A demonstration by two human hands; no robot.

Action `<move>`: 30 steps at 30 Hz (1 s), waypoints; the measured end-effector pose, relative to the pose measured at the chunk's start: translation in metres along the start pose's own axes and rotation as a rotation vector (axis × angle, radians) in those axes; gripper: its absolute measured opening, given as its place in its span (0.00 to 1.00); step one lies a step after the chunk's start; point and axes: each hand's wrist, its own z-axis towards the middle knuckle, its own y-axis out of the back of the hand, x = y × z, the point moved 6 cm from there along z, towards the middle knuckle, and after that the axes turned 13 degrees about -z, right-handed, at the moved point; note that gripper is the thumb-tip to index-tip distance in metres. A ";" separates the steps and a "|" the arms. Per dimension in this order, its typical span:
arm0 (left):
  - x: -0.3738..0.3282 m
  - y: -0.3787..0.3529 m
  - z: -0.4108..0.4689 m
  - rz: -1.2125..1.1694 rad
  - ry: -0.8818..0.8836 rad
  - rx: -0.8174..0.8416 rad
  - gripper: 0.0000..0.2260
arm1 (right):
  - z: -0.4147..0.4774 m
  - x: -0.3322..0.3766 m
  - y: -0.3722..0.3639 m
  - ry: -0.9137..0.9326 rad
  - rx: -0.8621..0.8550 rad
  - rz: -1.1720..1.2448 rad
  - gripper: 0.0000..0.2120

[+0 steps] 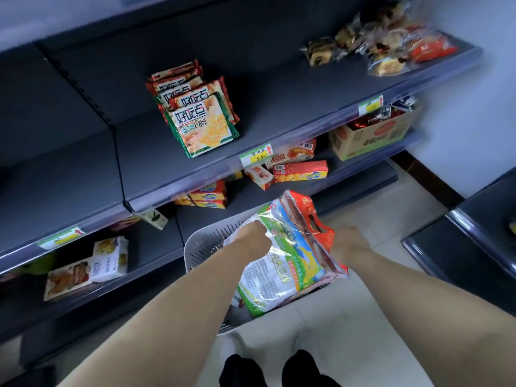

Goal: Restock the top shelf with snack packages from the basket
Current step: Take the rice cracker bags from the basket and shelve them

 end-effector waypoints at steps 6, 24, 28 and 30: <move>0.017 -0.003 -0.009 -0.117 0.088 -0.025 0.23 | -0.008 0.009 0.017 0.062 -0.034 -0.150 0.13; 0.117 0.045 -0.096 -0.163 0.190 -0.005 0.20 | -0.102 0.204 0.091 0.464 0.199 0.575 0.13; 0.131 0.037 -0.118 -0.575 0.126 -0.114 0.35 | -0.139 0.245 0.090 0.508 0.244 0.719 0.11; 0.137 0.046 -0.129 -0.756 0.129 -0.409 0.29 | -0.154 0.257 0.091 0.515 0.291 0.795 0.11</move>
